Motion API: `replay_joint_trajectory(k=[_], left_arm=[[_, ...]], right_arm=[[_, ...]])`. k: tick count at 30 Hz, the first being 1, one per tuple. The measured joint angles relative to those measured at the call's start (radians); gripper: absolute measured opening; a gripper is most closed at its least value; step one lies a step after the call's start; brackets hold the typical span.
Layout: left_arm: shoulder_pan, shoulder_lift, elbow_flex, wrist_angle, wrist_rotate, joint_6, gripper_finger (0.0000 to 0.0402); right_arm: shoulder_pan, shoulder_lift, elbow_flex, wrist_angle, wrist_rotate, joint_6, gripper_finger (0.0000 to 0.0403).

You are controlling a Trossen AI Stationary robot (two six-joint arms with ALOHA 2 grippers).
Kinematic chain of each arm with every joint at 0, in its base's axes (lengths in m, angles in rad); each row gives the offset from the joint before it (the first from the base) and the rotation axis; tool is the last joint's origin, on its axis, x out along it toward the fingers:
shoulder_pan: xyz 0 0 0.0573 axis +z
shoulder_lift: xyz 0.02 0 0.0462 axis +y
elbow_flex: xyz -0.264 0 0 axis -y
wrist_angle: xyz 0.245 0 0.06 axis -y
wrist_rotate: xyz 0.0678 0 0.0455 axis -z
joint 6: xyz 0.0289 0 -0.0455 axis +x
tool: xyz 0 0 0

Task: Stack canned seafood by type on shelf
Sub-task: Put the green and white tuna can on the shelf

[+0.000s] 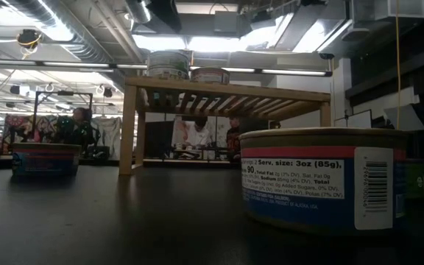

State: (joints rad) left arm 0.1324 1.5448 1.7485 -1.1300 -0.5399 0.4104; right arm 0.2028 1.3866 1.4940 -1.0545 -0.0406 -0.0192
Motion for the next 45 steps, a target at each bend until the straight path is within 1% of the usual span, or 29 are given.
replay_joint_trajectory(k=[3,6,9,13,17,19,23,26,30,33,37,45], left_arm=[[-0.017,0.0,0.0,-0.018,0.075,-0.079,0.0141],[-0.038,0.0,-0.007,-0.013,0.193,-0.145,0.0141],[-0.062,0.001,-0.025,0.001,0.308,-0.183,0.0141],[-0.109,0.003,-0.066,0.015,0.381,-0.228,0.0141],[-0.161,0.003,-0.11,0.041,0.388,-0.251,0.0141],[-0.186,0.003,-0.133,0.069,0.389,-0.251,0.0141],[-0.228,0.003,-0.183,0.166,0.389,-0.241,0.0141],[-0.255,0.004,-0.204,0.195,0.389,-0.225,0.0141],[-0.284,0.011,-0.205,0.2,0.389,-0.242,0.0141],[-0.305,0.011,-0.205,0.201,0.389,-0.275,0.0141],[-0.334,0.011,-0.205,0.201,0.388,-0.323,0.0141],[-0.385,0.026,-0.205,0.211,0.388,-0.359,0.0141]], right_arm=[[0.0,0.024,0.0,-0.001,-0.005,-0.003,0.024],[0.003,0.053,0.0,-0.013,-0.028,-0.004,0.0257],[0.019,0.085,0.0,-0.04,-0.062,-0.003,0.0261],[0.083,0.131,0.0,-0.068,-0.068,-0.003,0.0254],[0.162,0.177,0.0,-0.068,-0.065,0.048,0.0245],[0.203,0.202,0.0,-0.07,-0.041,0.075,0.0242],[0.274,0.257,0.0,-0.066,0.04,0.139,0.0241],[0.317,0.304,0.0,-0.061,0.088,0.192,0.0241],[0.365,0.369,0.0,-0.034,0.104,0.275,0.0241],[0.393,0.414,0.0,0.008,0.109,0.306,0.0241],[0.421,0.471,0.0,0.043,0.121,0.311,0.0241],[0.434,0.564,-0.001,0.047,0.141,0.311,0.0241]])
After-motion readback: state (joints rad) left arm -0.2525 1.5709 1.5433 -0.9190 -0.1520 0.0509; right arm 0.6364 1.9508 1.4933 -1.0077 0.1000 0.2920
